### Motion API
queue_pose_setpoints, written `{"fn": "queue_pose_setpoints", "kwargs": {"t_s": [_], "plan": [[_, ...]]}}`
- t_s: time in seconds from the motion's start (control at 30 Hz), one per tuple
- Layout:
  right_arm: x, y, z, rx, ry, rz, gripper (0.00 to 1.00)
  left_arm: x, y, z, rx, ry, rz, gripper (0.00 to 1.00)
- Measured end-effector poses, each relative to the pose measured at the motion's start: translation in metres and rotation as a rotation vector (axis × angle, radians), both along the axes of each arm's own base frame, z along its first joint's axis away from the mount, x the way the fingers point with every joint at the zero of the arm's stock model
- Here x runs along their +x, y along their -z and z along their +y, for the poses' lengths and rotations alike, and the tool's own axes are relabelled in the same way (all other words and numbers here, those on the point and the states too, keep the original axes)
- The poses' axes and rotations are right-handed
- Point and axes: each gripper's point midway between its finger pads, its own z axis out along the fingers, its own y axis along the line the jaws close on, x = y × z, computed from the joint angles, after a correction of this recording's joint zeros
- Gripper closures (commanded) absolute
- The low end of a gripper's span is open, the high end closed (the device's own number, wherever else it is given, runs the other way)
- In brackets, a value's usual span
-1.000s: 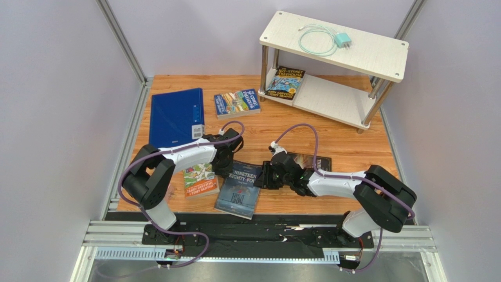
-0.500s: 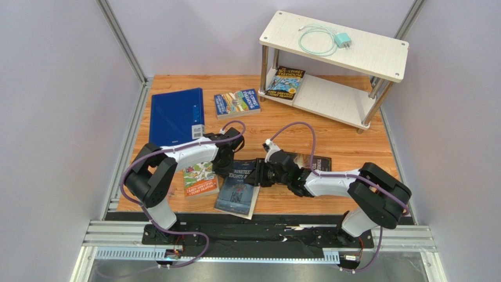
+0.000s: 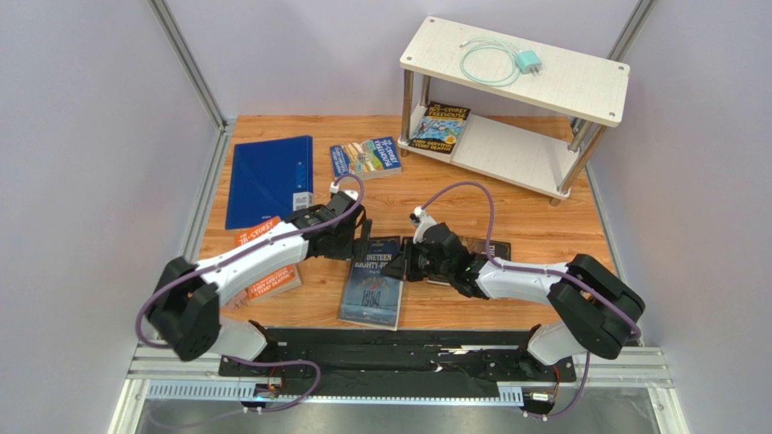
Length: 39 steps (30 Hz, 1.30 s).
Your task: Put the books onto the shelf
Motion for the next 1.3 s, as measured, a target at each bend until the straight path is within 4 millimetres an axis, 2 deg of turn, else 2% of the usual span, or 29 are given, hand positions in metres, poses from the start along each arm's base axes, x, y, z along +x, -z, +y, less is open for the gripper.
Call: {"fn": "queue_pose_setpoints", "kwargs": {"t_s": [0.13,0.23,0.3,0.5,0.67,0.77,0.87,0.9,0.97,1.07,1.1,1.17,1.2,1.27,1.3], "plan": [[0.017,-0.024,-0.013,0.054,-0.023,-0.053,1.0,0.011,-0.062,-0.025,-0.189,0.079,-0.199,0.0],[0.029,-0.046,-0.025,0.103,-0.03,-0.104,1.0,0.015,-0.091,-0.037,-0.285,0.133,-0.28,0.0],[0.034,-0.066,-0.032,0.148,-0.037,-0.141,1.0,0.017,-0.099,-0.045,-0.34,0.165,-0.302,0.0],[0.033,-0.117,-0.039,0.263,-0.105,-0.228,1.0,0.006,-0.099,-0.069,-0.49,0.262,-0.296,0.0],[0.029,-0.138,-0.037,0.305,-0.163,-0.26,1.0,0.003,-0.121,-0.09,-0.618,0.349,-0.336,0.04],[0.028,-0.146,-0.04,0.321,-0.175,-0.275,1.0,0.001,-0.129,-0.096,-0.665,0.379,-0.358,0.09],[0.028,-0.154,-0.044,0.334,-0.179,-0.29,1.0,-0.001,-0.133,-0.1,-0.711,0.408,-0.386,0.35],[0.028,-0.156,-0.046,0.338,-0.179,-0.295,1.0,-0.003,-0.135,-0.1,-0.726,0.413,-0.394,0.65],[0.029,-0.158,-0.049,0.342,-0.179,-0.3,0.98,-0.003,-0.139,-0.1,-0.752,0.409,-0.409,1.0],[0.039,-0.158,-0.055,0.332,-0.138,-0.309,0.81,-0.003,-0.153,-0.102,-0.804,0.411,-0.438,1.0],[0.04,-0.16,-0.055,0.332,-0.134,-0.313,0.62,-0.002,-0.155,-0.103,-0.81,0.41,-0.445,1.0],[0.042,-0.161,-0.056,0.322,-0.124,-0.303,0.49,0.0,-0.155,-0.103,-0.809,0.409,-0.444,1.0],[0.043,-0.161,-0.056,0.314,-0.117,-0.303,0.37,-0.001,-0.154,-0.105,-0.811,0.414,-0.439,1.0],[0.044,-0.159,-0.057,0.299,-0.105,-0.295,0.3,-0.002,-0.152,-0.108,-0.809,0.423,-0.426,1.0],[0.044,-0.157,-0.058,0.284,-0.096,-0.299,0.22,-0.003,-0.151,-0.109,-0.807,0.426,-0.416,1.0]]}}
